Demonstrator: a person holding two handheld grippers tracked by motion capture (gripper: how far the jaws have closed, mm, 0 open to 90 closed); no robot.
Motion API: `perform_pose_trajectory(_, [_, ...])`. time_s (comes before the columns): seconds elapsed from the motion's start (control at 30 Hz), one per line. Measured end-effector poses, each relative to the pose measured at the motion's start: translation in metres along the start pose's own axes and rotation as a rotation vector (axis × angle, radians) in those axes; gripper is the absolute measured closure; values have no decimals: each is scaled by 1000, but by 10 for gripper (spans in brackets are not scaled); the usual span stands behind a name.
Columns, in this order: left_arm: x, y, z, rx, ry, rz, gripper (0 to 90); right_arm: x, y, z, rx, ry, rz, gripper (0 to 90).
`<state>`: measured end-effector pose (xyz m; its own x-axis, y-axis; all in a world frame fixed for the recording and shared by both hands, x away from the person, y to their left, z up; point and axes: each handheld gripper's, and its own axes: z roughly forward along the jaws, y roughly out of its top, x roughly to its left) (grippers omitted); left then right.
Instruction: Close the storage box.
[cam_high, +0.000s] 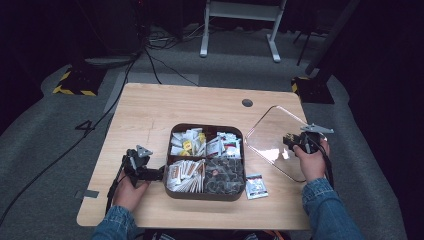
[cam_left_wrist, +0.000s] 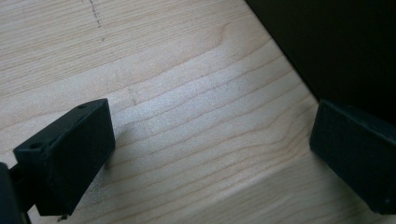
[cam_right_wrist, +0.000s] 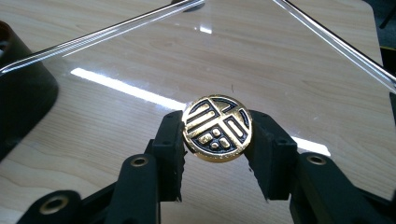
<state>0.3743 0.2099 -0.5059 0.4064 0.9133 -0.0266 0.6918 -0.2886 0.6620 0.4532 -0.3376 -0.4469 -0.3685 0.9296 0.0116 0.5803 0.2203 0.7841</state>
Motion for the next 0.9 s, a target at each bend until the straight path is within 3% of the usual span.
perform_pose_trajectory(0.53, [0, 0, 0, 2, -3, 0, 3, 10, 21, -33, -44, 38, -21, 590])
perform_pose_trajectory(0.9, [0, -1, -1, -1, 1, 1, 4, 38, 44, -42, -54, 111, -85, 590])
